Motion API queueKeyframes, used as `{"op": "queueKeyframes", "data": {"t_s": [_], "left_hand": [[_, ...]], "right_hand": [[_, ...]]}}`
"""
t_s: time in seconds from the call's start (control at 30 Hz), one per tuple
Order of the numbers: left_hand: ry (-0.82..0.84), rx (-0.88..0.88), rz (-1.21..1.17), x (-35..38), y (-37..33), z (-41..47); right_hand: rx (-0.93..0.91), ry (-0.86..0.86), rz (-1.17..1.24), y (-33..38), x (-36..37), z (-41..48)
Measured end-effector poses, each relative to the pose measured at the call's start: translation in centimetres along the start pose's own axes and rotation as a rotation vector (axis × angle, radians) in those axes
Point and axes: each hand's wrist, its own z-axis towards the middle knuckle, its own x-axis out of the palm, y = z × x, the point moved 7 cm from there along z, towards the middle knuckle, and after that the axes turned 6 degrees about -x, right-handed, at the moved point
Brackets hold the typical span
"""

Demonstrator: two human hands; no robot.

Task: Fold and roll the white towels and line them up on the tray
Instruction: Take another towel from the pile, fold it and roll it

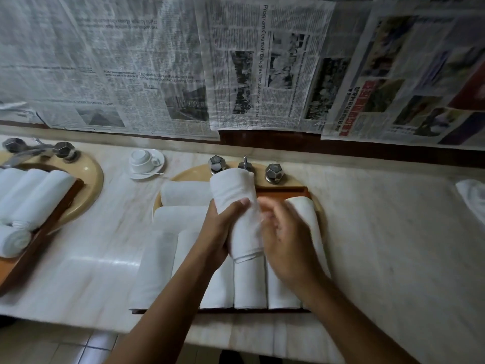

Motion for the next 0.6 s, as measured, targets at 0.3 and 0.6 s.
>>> {"op": "queueKeyframes", "data": {"t_s": [0.3,0.6], "left_hand": [[-0.060,-0.151,-0.041,-0.1,1.9,1.1],[-0.039,0.005,0.247,-0.9,1.2,2.0]], "right_hand": [[0.223,0.217,0.007,-1.8,2.8,-2.7],[0.350,0.267,0.153,-4.4,-0.6,2.5]]}}
